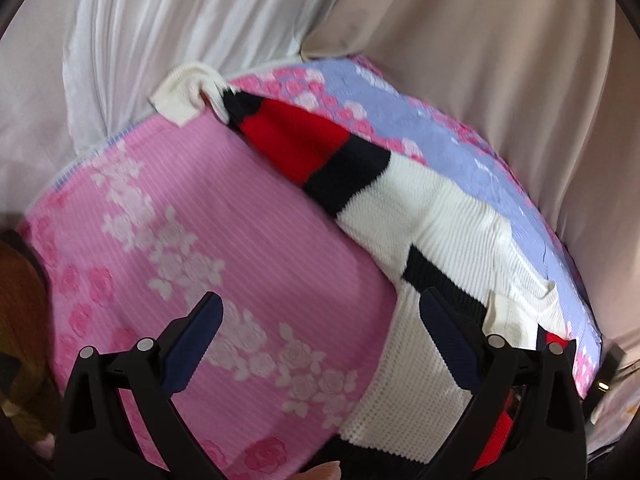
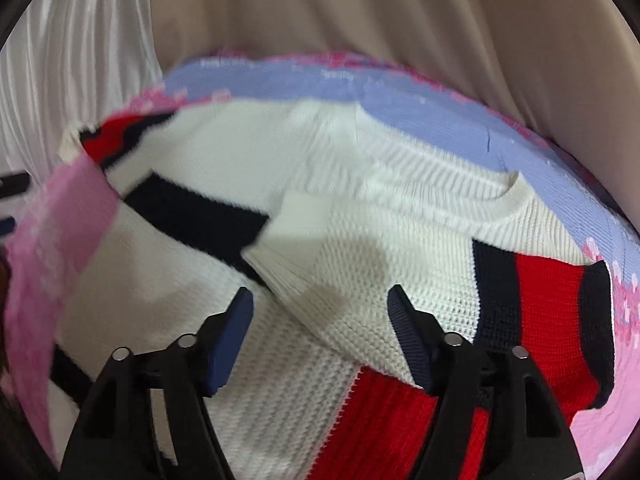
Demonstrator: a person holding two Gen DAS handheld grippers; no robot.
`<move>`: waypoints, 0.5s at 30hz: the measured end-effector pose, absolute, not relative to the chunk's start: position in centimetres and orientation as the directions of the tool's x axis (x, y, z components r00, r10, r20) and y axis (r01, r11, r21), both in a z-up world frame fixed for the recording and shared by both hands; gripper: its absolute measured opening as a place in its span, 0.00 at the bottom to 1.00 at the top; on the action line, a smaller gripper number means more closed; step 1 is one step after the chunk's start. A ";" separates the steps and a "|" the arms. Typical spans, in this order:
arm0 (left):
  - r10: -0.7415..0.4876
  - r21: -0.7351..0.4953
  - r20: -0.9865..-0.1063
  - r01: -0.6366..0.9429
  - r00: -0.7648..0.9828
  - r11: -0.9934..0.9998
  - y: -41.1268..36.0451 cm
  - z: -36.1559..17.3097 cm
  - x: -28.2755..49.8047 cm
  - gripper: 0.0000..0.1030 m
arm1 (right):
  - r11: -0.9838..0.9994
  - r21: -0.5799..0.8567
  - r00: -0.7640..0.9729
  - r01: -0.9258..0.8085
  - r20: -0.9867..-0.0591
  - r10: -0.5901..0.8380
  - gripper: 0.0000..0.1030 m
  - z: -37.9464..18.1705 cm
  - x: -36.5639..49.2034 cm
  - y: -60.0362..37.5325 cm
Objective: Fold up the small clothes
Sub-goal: 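Grasp the other sleeve cuff with the left gripper and lift it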
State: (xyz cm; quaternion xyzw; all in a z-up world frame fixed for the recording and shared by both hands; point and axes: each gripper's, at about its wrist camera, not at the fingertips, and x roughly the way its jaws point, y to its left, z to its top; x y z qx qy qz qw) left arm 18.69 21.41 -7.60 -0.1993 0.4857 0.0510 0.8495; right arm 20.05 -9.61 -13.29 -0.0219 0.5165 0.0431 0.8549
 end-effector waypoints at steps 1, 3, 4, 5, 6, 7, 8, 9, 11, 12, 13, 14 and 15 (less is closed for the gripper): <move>-0.117 -0.301 -0.846 -0.284 0.521 0.911 21.3 -7.7 18.7 0.94 | 0.996 0.054 0.451 -0.076 -0.889 0.083 0.13 -13.7 20.6 -10.2; -0.121 -0.311 -0.842 -0.288 0.526 0.906 21.5 -7.6 18.6 0.94 | 0.991 0.127 0.482 -0.037 -0.867 0.129 0.04 -12.6 21.7 -11.0; -0.118 -0.312 -0.840 -0.293 0.530 0.904 21.8 -7.5 18.7 0.94 | 0.989 0.147 0.514 -0.023 -0.847 0.138 0.04 -11.5 22.4 -11.1; -0.111 -0.311 -0.838 -0.301 0.534 0.901 22.3 -7.5 18.8 0.94 | 0.985 0.170 0.541 -0.017 -0.827 0.152 0.03 -10.6 22.9 -11.0; -0.105 -0.313 -0.836 -0.312 0.538 0.897 22.8 -7.5 19.0 0.94 | 0.976 0.219 0.571 -0.018 -0.799 0.189 0.00 -9.4 23.7 -10.8; -0.098 -0.316 -0.833 -0.323 0.544 0.892 23.6 -7.5 19.4 0.94 | 0.965 0.262 0.584 -0.029 -0.778 0.229 0.00 -8.7 24.4 -10.4; -0.082 -0.313 -0.831 -0.339 0.550 0.887 24.4 -7.5 19.9 0.94 | 0.954 0.295 0.586 -0.047 -0.766 0.265 0.00 -8.5 25.1 -9.7; -0.076 -0.317 -0.826 -0.351 0.558 0.881 25.1 -7.6 20.5 0.94 | 0.949 0.306 0.566 -0.071 -0.772 0.291 0.00 -8.9 26.1 -8.5; -0.079 -0.349 -0.817 -0.381 0.572 0.856 27.0 -8.1 22.8 0.94 | 0.968 0.235 0.491 -0.092 -0.834 0.250 0.02 -11.1 27.2 -6.3; -0.085 -0.368 -0.814 -0.397 0.574 0.841 27.9 -8.5 23.9 0.94 | 0.969 0.234 0.476 -0.083 -0.845 0.244 0.05 -11.5 27.0 -6.1; -0.091 -0.386 -0.813 -0.415 0.576 0.824 28.8 -8.9 25.2 0.94 | 0.962 0.262 0.484 -0.075 -0.834 0.265 0.05 -11.2 26.1 -6.3; -0.093 -0.403 -0.811 -0.435 0.578 0.805 29.7 -9.3 26.5 0.94 | 0.956 0.286 0.511 -0.064 -0.813 0.278 0.06 -10.5 24.8 -6.8; -0.101 -0.432 -0.807 -0.464 0.582 0.774 31.0 -10.1 28.1 0.94 | 0.955 0.292 0.535 -0.044 -0.801 0.270 0.09 -9.7 23.1 -7.7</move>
